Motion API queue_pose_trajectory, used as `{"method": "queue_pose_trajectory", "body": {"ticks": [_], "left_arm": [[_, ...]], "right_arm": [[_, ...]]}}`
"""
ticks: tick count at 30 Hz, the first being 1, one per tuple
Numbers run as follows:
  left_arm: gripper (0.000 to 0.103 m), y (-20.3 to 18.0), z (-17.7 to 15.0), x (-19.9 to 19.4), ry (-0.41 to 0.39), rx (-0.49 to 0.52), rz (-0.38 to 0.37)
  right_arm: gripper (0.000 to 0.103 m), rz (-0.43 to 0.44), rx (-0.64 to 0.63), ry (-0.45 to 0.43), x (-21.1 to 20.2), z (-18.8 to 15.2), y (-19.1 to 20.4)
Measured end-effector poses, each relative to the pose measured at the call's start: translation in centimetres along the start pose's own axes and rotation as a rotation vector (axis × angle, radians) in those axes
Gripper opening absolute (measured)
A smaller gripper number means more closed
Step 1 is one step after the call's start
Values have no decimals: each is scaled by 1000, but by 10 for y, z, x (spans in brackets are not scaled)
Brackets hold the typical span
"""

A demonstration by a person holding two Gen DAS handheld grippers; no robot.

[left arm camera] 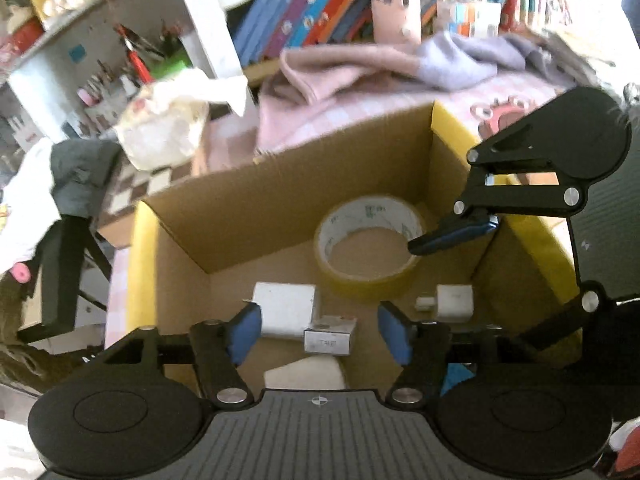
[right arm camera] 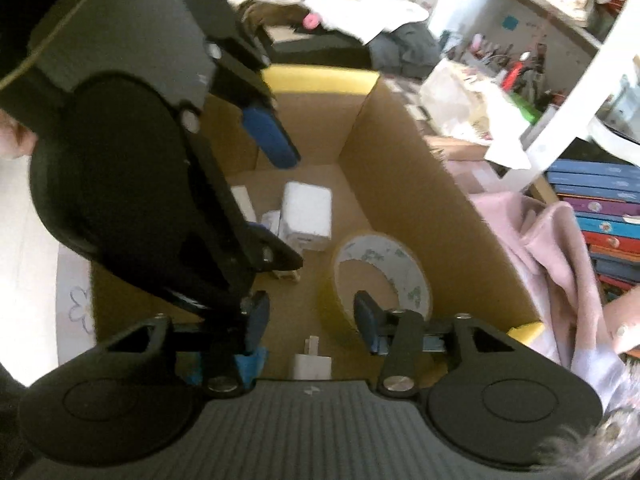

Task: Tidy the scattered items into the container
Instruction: 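Open the left gripper dropping the card box while the right releases the charger, then withdraw both grippers from the box toward the plush pig and spray bottle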

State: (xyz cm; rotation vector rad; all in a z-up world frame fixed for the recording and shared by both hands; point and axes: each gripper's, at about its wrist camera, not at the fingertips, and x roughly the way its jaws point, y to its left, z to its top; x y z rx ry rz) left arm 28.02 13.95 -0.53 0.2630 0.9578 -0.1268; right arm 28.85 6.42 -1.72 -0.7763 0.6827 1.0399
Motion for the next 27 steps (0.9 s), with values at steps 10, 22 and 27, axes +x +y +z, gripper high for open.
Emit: {"method": "queue_pose_trajectory", "body": {"ticks": [10, 22, 27], "left_arm": [[84, -4, -21, -68, -166, -108, 23], [94, -31, -78, -153, -358, -140, 130], [96, -44, -106, -182, -425, -165, 163]], "right_arm": [[59, -112, 103, -152, -66, -5, 13], [68, -302, 249, -284, -141, -39, 66], [79, -408, 335, -355, -172, -59, 94]]}}
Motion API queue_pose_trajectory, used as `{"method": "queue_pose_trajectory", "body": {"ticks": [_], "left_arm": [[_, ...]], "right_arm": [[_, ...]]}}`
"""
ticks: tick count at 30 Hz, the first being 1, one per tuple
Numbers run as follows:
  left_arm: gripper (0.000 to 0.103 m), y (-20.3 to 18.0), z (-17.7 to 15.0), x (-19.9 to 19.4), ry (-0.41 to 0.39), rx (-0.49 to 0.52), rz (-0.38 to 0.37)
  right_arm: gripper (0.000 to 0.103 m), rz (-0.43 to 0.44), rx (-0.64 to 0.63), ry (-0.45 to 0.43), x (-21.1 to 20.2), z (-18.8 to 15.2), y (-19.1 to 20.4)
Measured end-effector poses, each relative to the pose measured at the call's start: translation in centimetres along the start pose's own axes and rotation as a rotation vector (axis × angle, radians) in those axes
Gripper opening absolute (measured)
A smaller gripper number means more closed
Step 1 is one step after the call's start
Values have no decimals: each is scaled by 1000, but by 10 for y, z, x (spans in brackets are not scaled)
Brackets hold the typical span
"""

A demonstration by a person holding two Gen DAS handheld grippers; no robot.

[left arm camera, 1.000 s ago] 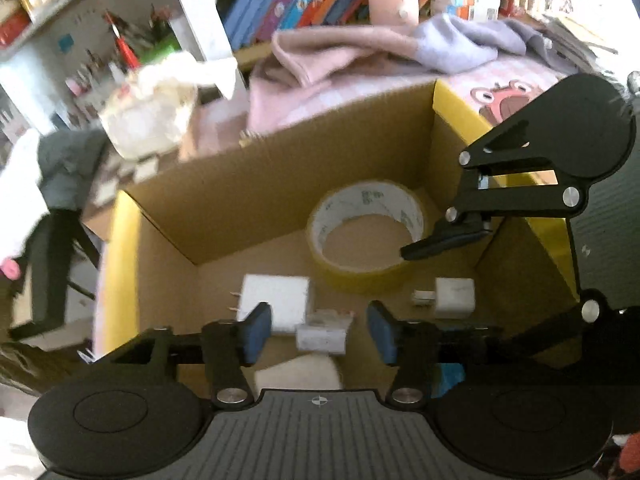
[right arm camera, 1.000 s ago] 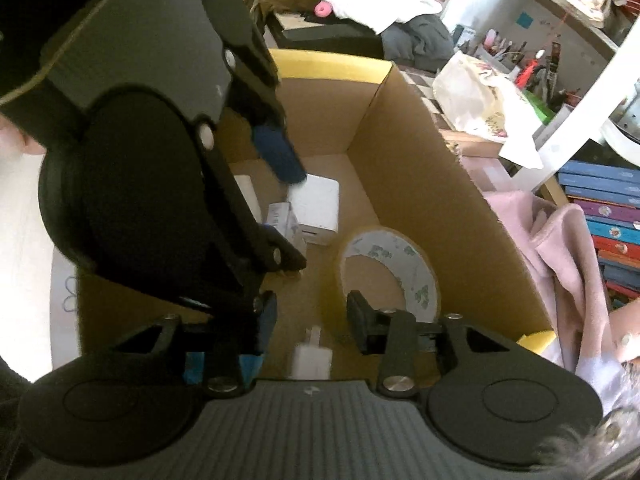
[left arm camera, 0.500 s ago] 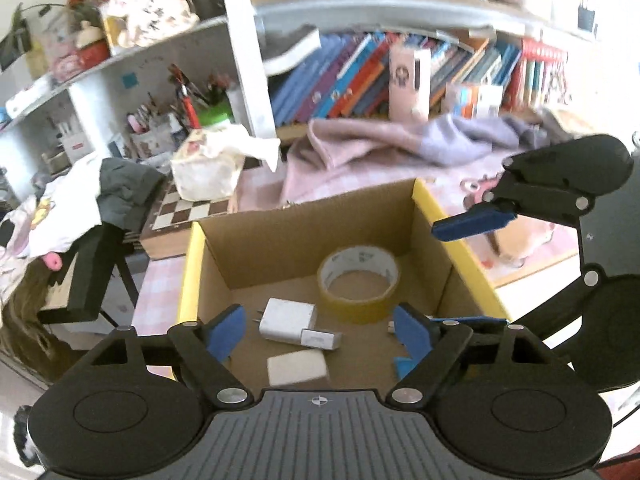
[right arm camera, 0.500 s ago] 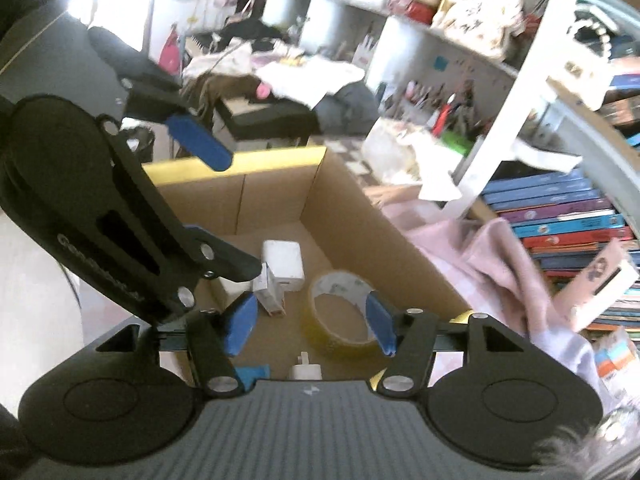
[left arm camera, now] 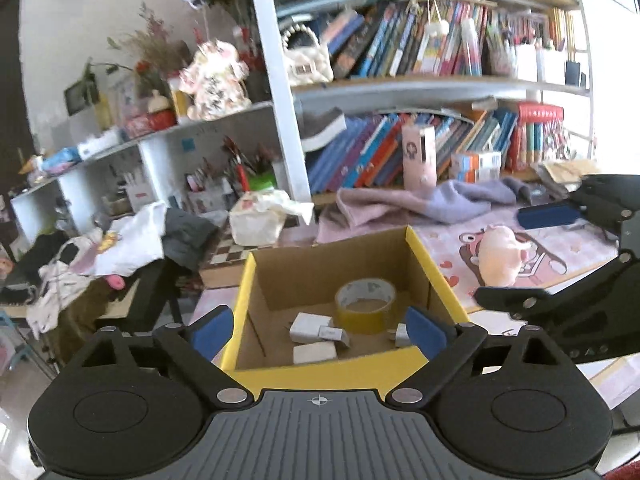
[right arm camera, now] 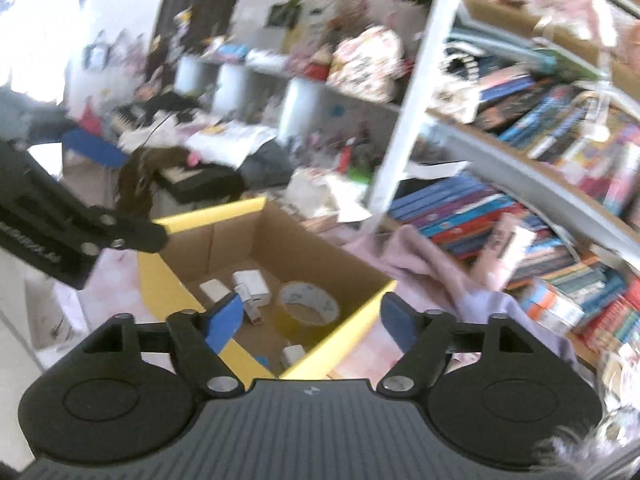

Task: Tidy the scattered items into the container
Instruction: 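Withdraw both grippers from the box toward the plush pig and spray bottle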

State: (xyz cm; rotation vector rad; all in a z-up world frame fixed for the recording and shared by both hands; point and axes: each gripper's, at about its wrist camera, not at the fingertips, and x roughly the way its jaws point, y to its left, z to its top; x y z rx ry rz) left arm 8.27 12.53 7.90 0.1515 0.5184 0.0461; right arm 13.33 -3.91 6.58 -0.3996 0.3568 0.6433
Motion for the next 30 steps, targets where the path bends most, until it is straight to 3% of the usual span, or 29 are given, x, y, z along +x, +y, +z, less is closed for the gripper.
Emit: {"method": "queue_pose_trajectory", "body": {"ticks": [8, 18, 23, 30], "left_arm": [[97, -8, -34, -35, 2, -122, 12], [98, -32, -71, -55, 47, -178, -8], [98, -56, -81, -51, 94, -139, -79], [98, -83, -79, -45, 99, -73, -166]], "right_arm": [[80, -118, 136, -37, -62, -31, 11], [83, -273, 280, 37, -105, -83, 20], [83, -278, 282, 103, -115, -101, 28], [85, -299, 308, 156, -127, -115, 21]]}}
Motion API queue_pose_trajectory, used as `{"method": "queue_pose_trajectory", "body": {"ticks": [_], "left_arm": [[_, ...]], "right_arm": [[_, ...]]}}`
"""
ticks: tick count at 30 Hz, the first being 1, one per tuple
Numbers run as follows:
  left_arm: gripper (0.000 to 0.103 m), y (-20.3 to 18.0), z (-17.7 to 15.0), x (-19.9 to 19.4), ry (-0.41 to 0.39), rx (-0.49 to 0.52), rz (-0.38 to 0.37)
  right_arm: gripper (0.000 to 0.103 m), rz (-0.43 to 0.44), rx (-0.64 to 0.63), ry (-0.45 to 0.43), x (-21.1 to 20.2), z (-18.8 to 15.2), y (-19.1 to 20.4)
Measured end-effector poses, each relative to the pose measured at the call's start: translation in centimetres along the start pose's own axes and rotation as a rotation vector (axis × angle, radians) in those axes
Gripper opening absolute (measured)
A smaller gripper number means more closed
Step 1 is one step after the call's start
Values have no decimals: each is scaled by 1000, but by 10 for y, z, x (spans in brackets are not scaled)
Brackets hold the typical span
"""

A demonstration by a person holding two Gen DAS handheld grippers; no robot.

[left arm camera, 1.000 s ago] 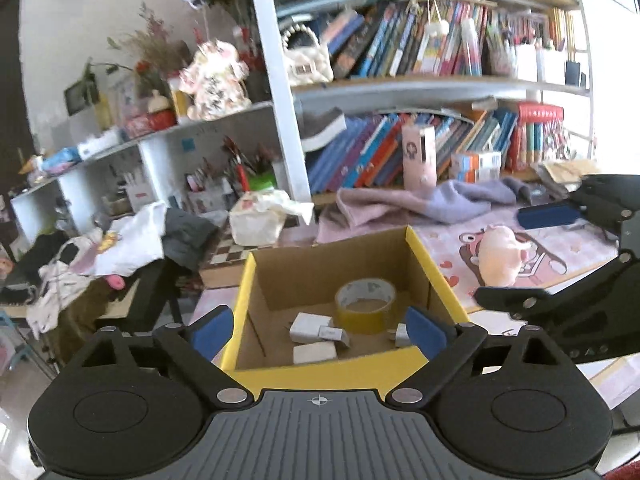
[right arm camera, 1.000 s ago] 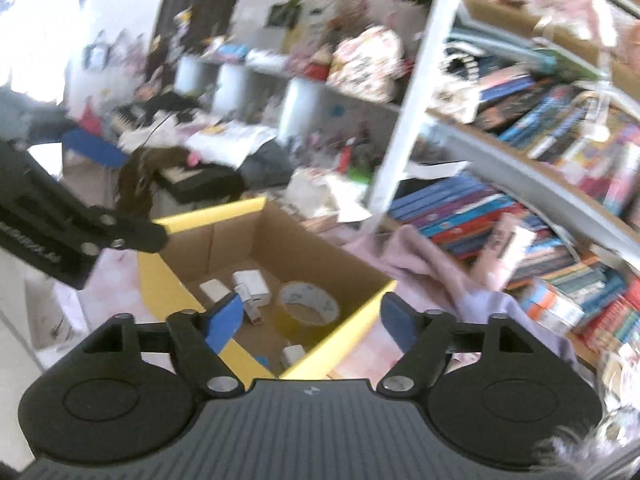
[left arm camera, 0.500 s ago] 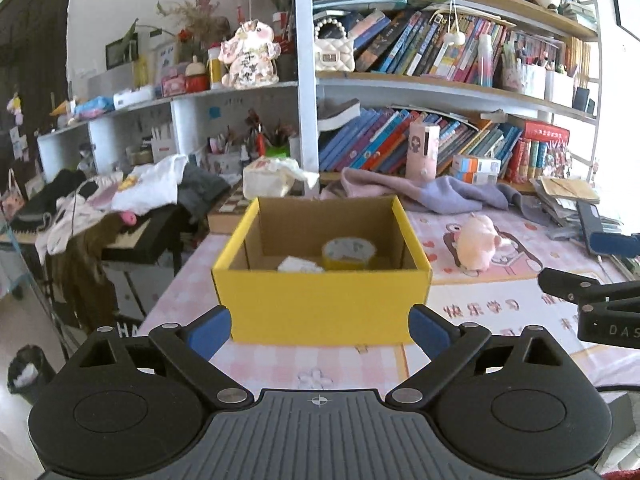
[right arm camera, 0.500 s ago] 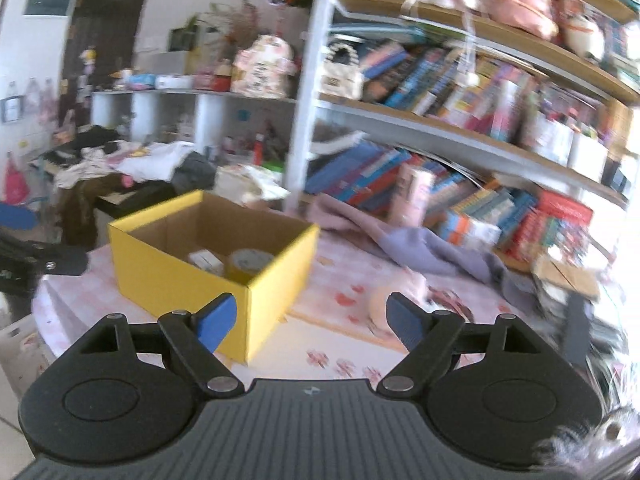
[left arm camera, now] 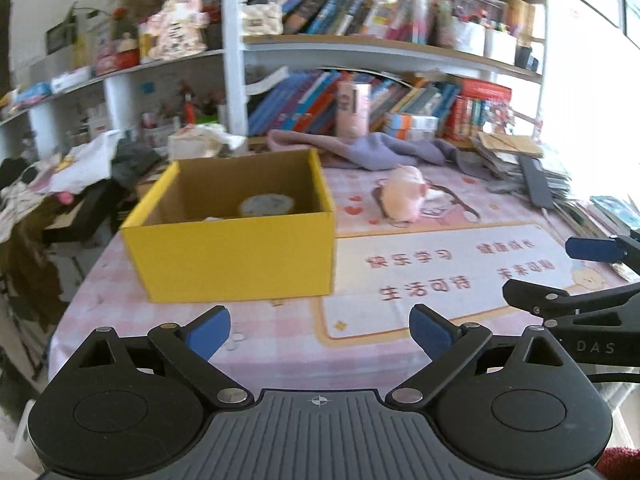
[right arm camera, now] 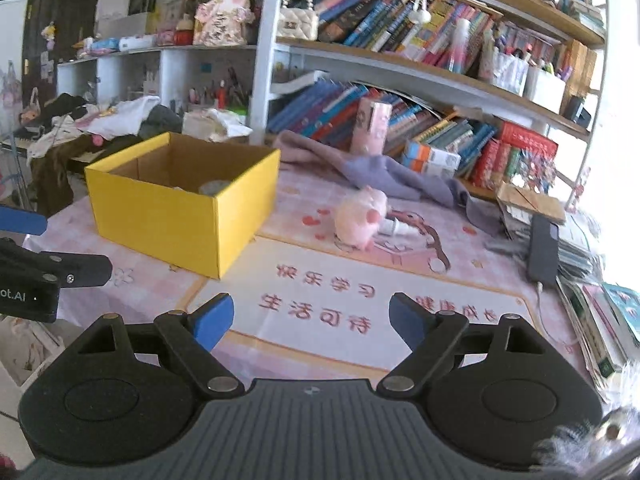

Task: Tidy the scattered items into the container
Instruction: 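Withdraw both grippers from the box toward the plush pig and spray bottle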

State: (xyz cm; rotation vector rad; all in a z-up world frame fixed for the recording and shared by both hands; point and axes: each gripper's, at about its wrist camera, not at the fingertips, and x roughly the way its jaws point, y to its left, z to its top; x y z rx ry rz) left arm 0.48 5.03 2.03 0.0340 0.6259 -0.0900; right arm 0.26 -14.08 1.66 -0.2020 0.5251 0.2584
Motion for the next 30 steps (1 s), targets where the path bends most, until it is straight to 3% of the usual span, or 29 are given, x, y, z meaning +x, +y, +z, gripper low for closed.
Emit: {"method": "queue_pose_trajectory", "body": {"ticks": [17, 30], "left_arm": [[98, -64, 29, 55, 28, 103, -136], [98, -98, 67, 118, 25, 120, -132]], "right_arm": [[86, -98, 81, 65, 21, -8, -69], [83, -67, 71, 88, 76, 13, -127]]}}
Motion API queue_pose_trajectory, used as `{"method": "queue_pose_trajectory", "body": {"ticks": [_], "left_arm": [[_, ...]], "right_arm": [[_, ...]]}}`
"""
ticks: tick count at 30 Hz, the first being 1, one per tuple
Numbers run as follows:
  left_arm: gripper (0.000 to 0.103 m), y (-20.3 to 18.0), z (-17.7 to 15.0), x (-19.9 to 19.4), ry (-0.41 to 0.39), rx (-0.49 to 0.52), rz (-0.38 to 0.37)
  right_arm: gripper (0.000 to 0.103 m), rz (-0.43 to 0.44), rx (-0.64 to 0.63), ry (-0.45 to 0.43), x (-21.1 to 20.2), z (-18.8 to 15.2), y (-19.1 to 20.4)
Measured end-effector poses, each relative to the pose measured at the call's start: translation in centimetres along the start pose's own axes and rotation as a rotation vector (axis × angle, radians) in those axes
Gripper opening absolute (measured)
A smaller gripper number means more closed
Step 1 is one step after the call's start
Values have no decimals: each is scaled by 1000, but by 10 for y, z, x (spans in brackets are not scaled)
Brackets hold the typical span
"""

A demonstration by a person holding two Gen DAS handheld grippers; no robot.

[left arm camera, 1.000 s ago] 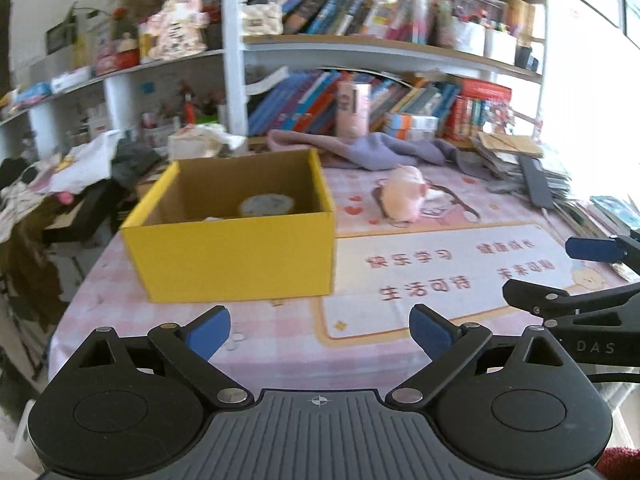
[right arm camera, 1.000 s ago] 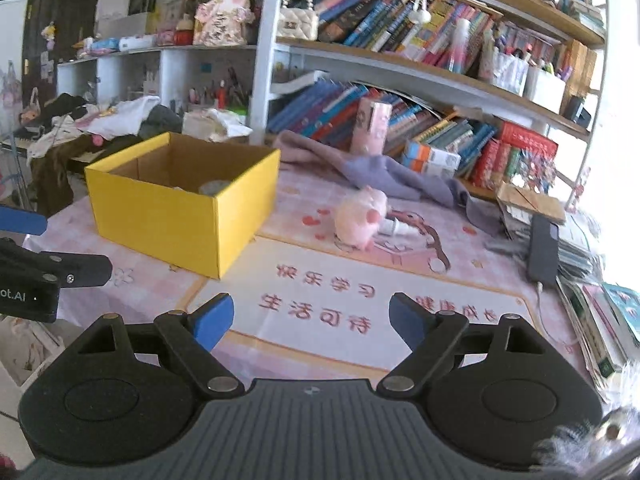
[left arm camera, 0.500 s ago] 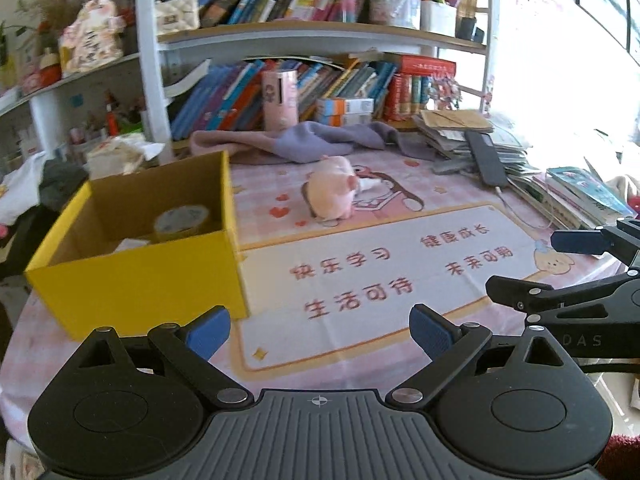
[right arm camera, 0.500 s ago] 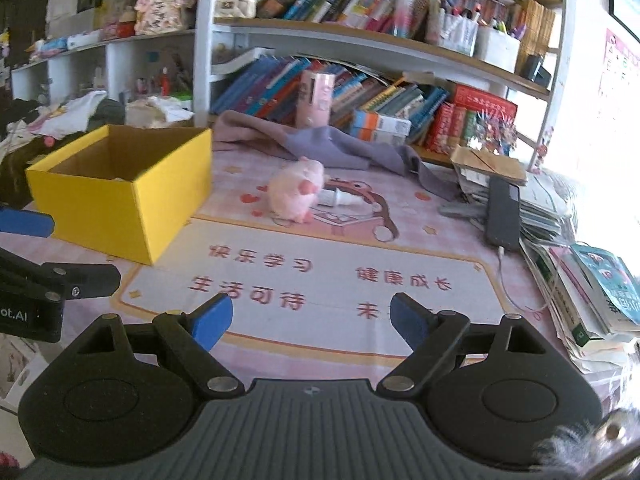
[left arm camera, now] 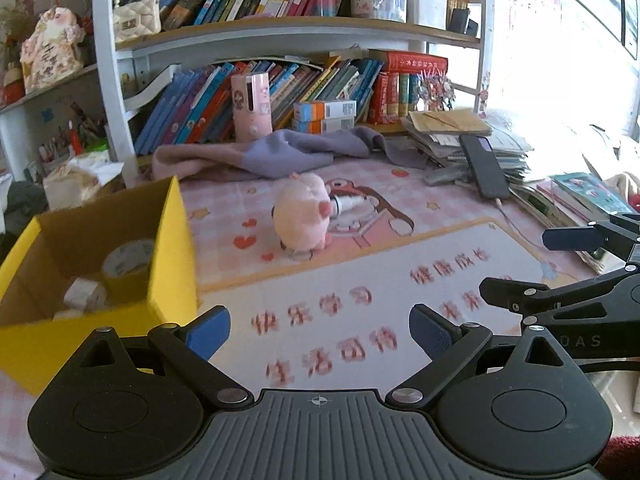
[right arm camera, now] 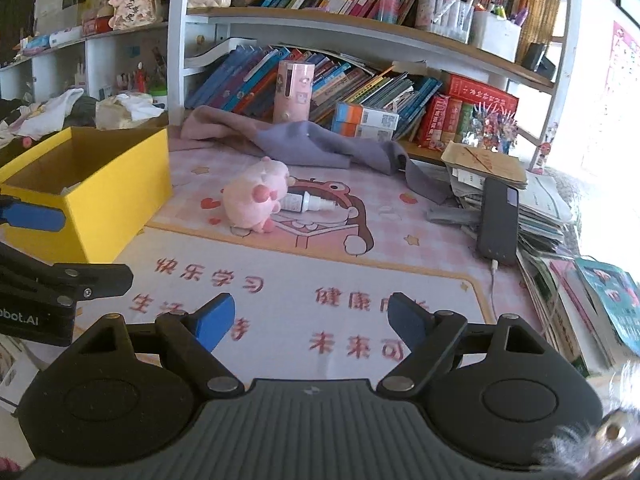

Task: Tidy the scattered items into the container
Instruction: 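Withdraw both grippers from the box toward the plush pig and spray bottle, then grasp the pink plush pig with the left gripper while the right grasps the spray bottle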

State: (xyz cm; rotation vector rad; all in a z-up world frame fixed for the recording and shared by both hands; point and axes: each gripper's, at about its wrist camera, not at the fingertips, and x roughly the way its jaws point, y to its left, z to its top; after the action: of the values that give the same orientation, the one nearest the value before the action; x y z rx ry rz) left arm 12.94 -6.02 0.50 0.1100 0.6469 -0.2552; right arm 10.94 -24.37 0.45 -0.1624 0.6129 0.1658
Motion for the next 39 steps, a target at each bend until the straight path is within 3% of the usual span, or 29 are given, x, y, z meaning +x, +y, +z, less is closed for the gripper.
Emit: {"method": "queue_pose_trajectory", "body": {"ticks": [9, 17, 27, 33, 35, 36, 37, 39], "left_arm": [[98, -10, 43, 63, -12, -26, 80], [98, -11, 65, 123, 25, -88, 130], [98, -4, 77, 204, 108, -31, 205], [97, 11, 76, 237, 184, -73, 197], [94, 16, 75, 242, 185, -90, 200], [87, 17, 75, 243, 183, -96, 199], [72, 18, 74, 244, 185, -102, 187], [64, 20, 73, 243, 194, -110, 176]], "right_arm": [[76, 114, -13, 29, 60, 35, -41], [70, 206, -4, 77, 123, 59, -73], [64, 341, -240, 80, 219, 87, -82], [59, 457, -400, 48, 262, 96, -76], [59, 498, -415, 56, 274, 99, -74], [59, 510, -424, 56, 278, 101, -72], [59, 520, -433, 53, 283, 103, -70], [59, 528, -446, 52, 290, 106, -65]]}}
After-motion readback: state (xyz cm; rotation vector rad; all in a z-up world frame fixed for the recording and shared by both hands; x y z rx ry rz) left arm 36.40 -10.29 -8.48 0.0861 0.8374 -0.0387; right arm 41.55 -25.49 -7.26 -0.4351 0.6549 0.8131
